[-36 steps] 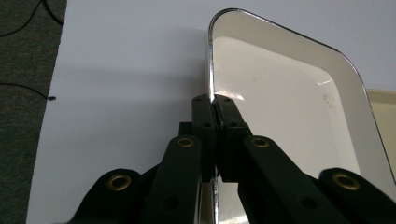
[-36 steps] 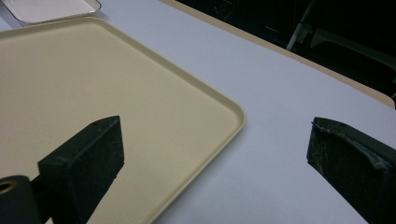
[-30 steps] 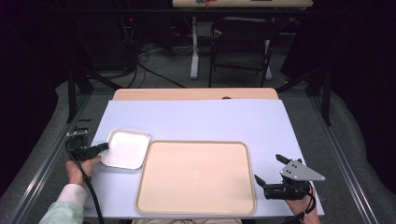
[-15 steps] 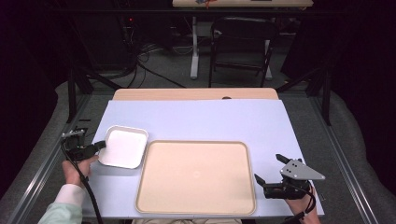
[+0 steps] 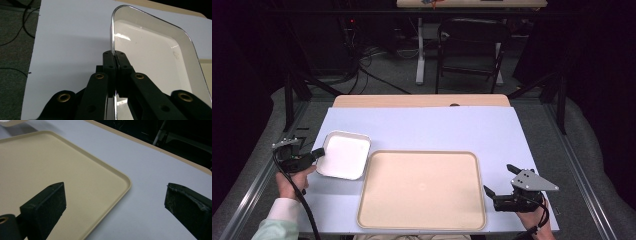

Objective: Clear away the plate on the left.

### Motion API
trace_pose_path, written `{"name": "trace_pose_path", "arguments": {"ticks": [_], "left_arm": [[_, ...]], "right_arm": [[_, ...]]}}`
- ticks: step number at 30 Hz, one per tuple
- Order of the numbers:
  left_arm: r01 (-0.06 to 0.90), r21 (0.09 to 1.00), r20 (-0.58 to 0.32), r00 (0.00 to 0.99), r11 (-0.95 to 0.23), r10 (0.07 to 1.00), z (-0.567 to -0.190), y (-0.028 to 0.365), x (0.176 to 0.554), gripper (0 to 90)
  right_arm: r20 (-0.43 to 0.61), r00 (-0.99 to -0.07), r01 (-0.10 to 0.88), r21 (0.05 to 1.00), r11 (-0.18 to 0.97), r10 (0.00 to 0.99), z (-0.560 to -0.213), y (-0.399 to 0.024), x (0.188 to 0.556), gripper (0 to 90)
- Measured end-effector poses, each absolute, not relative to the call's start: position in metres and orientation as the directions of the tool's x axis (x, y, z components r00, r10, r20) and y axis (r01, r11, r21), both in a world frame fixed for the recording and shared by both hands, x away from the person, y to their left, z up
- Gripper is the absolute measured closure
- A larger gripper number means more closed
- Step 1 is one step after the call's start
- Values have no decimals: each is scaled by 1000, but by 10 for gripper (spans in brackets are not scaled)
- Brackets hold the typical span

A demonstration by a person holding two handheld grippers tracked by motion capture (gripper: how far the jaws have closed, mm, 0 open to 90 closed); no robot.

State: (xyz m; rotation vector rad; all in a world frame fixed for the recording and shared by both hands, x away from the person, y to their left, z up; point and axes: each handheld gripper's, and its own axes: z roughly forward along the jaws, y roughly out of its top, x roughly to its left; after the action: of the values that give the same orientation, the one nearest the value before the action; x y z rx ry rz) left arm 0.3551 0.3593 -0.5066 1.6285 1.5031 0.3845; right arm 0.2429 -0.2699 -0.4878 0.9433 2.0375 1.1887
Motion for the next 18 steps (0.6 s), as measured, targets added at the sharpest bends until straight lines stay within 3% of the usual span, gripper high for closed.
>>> {"name": "trace_pose_path", "arguments": {"ticks": [18], "left_arm": [[619, 783, -313, 308, 61, 898, -490, 335, 347, 882]], "right_arm": [[-123, -574, 303, 887, 349, 810, -486, -264, 248, 26]]}}
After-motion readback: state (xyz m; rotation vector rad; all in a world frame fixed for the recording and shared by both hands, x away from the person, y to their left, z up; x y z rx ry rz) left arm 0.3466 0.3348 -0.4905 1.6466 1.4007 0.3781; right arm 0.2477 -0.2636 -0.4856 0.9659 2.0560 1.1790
